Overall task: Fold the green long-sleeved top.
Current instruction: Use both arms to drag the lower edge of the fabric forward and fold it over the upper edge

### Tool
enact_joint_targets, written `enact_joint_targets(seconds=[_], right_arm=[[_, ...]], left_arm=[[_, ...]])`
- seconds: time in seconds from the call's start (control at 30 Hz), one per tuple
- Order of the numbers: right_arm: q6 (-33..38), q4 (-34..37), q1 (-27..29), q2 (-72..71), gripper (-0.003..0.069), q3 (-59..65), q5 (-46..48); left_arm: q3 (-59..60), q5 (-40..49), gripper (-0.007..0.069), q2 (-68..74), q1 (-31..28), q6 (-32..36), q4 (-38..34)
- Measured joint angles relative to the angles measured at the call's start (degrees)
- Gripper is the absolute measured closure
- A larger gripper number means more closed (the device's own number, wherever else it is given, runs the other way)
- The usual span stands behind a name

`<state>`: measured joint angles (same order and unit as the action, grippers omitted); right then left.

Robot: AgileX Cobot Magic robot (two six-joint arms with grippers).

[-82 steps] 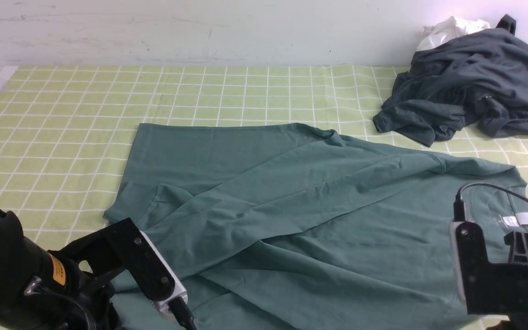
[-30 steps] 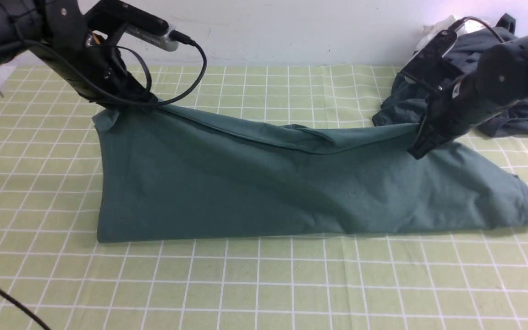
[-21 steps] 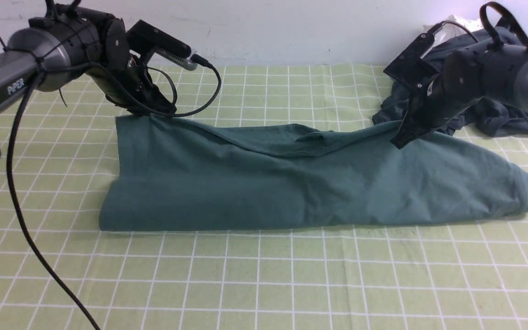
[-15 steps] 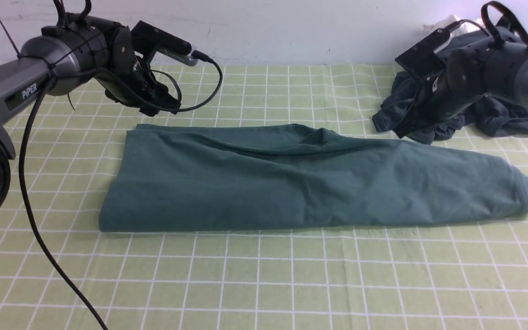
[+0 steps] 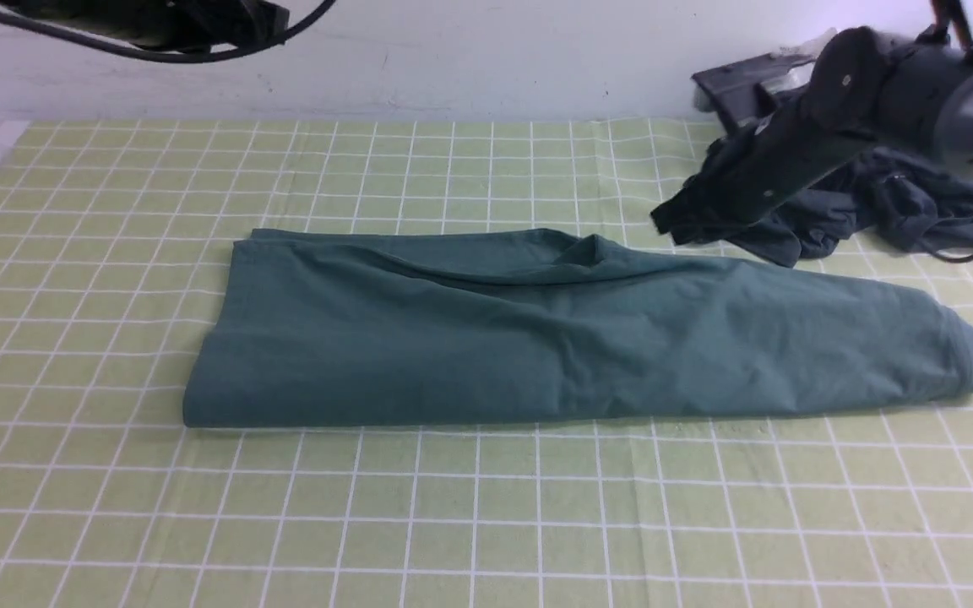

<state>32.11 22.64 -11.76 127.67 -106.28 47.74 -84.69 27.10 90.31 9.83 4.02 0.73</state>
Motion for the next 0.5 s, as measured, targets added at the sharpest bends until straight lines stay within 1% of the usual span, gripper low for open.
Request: enact_joint_targets(seconds=[0.03,0.1,0.17,0.27,0.3,0.37,0.4,0.43,0.5], right_arm=[[2.6,2.2,-0.4,0.9,0.0667,0.1,-0.7],[12.9,9.9,-1.4,4.9,0.0673,0.4,-4.8],[18.4,13.3,-1.6,7.4,0.0673,0.4,-8.7],[23.4,17.4,-1.5,8.8,0.0673,0.3,-13.5],[25.1,19.5,-1.5,9.5,0.0673,0.3,-17.7],[24.8,21.7,-1.1,9.8,0.0673,0.4,-22.8],[24.5,22.0,-0.9,9.8,0.0673,0.4,-23.3],[23.2,22.9,-0.4,9.6,0.0673,0.4,-26.7],[21.3,23.8,1.3,8.3,0.0668,0.5,-30.0]], left_arm=[[1.4,-0.6,0.0629,-2.2,0.1,0.0,-0.1],[10.4,-1.3,0.0629,-11.9,0.0,-0.2,-0.1],[15.4,-0.3,0.0629,-17.3,0.0,-0.2,0.1],[20.2,2.7,0.0629,-22.8,0.0,0.1,0.6],[23.8,5.6,0.0629,-27.6,0.0,0.5,1.8],[27.2,8.9,0.0629,-32.8,0.0,0.9,4.8],[27.8,9.4,0.0629,-33.8,0.0,0.9,5.6],[29.6,10.7,0.0629,-36.8,0.0,1.0,8.5],[32.9,11.0,0.0629,-41.9,0.0,0.9,14.0]])
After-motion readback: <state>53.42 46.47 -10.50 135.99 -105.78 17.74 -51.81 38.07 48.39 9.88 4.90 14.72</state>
